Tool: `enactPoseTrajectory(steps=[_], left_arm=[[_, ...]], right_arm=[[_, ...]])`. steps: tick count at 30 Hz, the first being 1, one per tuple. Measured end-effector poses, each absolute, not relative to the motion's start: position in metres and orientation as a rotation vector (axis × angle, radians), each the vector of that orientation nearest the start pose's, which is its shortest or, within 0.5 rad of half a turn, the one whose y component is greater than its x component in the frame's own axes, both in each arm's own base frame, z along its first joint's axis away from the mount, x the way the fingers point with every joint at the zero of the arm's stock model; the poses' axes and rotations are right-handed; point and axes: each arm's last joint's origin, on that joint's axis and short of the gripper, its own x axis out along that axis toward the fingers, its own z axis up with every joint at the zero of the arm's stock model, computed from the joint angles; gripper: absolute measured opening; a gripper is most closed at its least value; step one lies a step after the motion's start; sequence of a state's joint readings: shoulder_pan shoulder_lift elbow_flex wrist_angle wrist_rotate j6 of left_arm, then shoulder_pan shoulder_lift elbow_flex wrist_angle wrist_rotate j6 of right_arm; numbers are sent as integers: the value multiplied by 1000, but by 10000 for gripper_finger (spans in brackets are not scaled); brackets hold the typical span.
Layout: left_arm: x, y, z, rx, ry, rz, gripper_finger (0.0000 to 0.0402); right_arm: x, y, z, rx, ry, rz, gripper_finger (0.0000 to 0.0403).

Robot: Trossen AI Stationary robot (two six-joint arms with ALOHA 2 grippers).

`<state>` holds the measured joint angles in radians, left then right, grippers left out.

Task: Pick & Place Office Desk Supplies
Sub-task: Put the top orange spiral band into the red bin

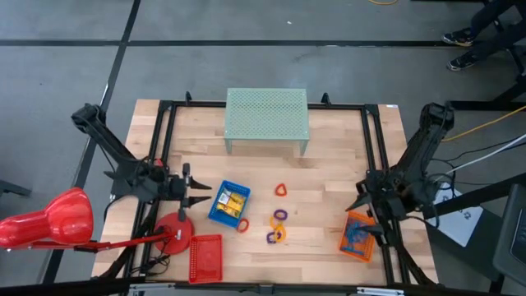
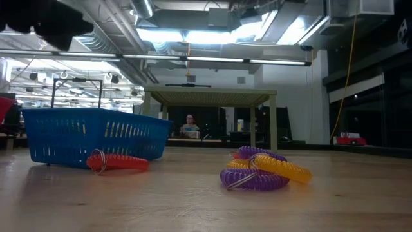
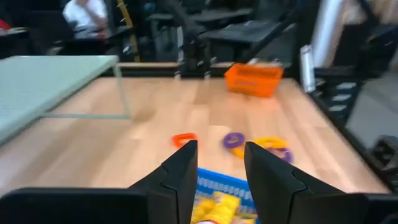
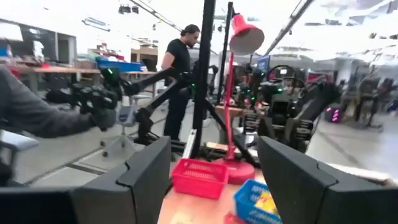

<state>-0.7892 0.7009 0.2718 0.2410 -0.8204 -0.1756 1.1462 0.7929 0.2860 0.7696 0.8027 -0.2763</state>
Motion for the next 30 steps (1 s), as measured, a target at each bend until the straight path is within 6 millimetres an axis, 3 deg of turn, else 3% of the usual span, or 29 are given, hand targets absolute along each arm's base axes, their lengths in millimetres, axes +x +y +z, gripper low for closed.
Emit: enactPoseTrajectory(steps=[8, 20, 25, 30], left_arm=[[111, -81, 160, -89, 46, -26, 127], [112, -82, 157, -54, 54, -20, 127], [112, -81, 156, -68, 56, 22, 127], [111, -78, 149, -71, 100, 100, 127]], right_arm=[[100, 135, 218, 82, -76, 284, 242], [139, 127, 188, 3, 44, 142, 242], [142, 124, 189, 42, 32, 120, 242], [141, 126, 198, 193, -31, 173, 242]])
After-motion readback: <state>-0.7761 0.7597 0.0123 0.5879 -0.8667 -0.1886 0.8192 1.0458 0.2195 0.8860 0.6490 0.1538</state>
